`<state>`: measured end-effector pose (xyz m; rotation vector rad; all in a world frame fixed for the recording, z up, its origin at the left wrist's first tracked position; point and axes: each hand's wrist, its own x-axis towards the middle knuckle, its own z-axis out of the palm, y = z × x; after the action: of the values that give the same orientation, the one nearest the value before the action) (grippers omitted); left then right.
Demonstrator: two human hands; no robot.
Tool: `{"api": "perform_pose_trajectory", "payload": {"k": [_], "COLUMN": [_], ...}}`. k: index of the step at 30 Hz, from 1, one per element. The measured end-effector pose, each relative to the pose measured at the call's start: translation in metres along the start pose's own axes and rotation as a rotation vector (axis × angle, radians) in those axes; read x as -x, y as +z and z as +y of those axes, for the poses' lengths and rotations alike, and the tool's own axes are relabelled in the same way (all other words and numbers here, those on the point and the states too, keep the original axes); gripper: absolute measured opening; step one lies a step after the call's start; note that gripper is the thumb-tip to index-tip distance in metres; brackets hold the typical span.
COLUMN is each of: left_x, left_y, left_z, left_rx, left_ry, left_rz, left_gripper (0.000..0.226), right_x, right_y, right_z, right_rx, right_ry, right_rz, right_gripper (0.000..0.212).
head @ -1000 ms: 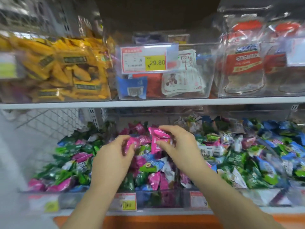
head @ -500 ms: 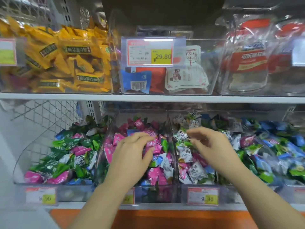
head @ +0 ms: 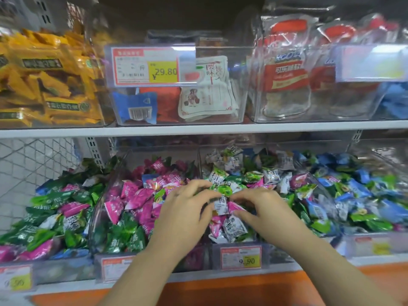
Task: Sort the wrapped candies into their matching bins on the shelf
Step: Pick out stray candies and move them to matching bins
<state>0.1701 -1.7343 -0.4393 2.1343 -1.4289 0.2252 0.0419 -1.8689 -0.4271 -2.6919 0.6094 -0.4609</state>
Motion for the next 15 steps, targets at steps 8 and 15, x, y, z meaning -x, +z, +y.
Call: {"api": "perform_pose_trajectory", "payload": {"k": [8, 15], "left_x": [0.002, 0.0], "left_y": [-0.002, -0.005], "left_z": [0.005, 0.011], "left_rx": [-0.025, 0.251], "left_ry": [0.06, -0.017], "left_rz": [-0.113, -0.026], "left_gripper": [0.025, 0.048], "right_x": [0.0, 0.007], "right_y": [0.001, -0.014], "right_z": [0.012, -0.008], "right_rx": [-0.203, -0.557], "right_ry": [0.163, 0.134], "right_rz": [0.258, 0.536], "right_gripper": [0.018, 0.018]}}
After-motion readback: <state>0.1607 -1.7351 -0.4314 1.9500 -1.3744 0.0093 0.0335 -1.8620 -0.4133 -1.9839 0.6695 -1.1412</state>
